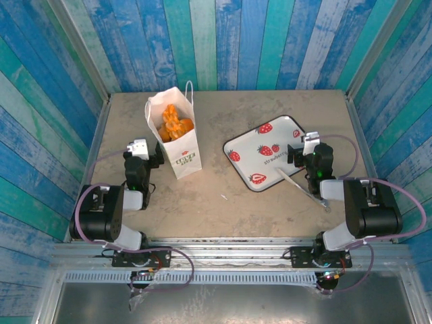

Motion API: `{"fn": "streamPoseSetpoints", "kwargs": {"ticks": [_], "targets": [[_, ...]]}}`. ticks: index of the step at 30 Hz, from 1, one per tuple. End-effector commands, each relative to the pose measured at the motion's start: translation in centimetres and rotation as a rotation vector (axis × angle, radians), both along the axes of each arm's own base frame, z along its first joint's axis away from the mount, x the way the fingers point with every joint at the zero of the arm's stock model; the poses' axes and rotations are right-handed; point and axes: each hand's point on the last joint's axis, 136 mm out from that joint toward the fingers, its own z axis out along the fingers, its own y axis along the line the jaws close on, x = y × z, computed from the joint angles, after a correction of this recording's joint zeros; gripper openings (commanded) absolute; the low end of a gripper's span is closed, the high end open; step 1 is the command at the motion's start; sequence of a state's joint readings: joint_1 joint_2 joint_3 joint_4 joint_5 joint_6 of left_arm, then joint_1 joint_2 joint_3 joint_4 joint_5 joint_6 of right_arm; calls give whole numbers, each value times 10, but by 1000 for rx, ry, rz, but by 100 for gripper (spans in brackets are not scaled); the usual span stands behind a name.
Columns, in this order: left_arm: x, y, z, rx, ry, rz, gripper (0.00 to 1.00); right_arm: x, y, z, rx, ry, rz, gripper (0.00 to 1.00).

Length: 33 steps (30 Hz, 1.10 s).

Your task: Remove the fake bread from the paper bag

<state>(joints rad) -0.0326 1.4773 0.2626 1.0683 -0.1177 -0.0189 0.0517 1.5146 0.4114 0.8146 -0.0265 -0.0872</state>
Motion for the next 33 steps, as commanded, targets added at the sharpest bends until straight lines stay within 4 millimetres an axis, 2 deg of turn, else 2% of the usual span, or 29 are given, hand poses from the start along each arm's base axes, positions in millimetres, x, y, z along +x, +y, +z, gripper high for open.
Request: {"fn": "streamPoseSetpoints", "kwargs": {"ticks": [1, 7, 24, 25, 30, 33], "targets": [[3, 2, -4, 1, 12, 12, 94, 1, 1, 2, -4, -6, 5, 100], [-2, 14, 0, -24, -9, 85, 94, 2, -3, 4, -3, 0, -21, 100], [-25, 43, 23, -110, -36, 263, 94, -7, -16, 44, 1, -5, -100, 100], [-29, 46, 31, -128, -54, 285, 94, -6, -17, 48, 13, 10, -114, 100], [-37, 57, 42, -237, -53, 371, 94, -8, -16, 64, 112, 84, -160, 100], [-38, 62, 45, -309, -35, 425, 94, -8, -4, 71, 179, 161, -129, 100]]}}
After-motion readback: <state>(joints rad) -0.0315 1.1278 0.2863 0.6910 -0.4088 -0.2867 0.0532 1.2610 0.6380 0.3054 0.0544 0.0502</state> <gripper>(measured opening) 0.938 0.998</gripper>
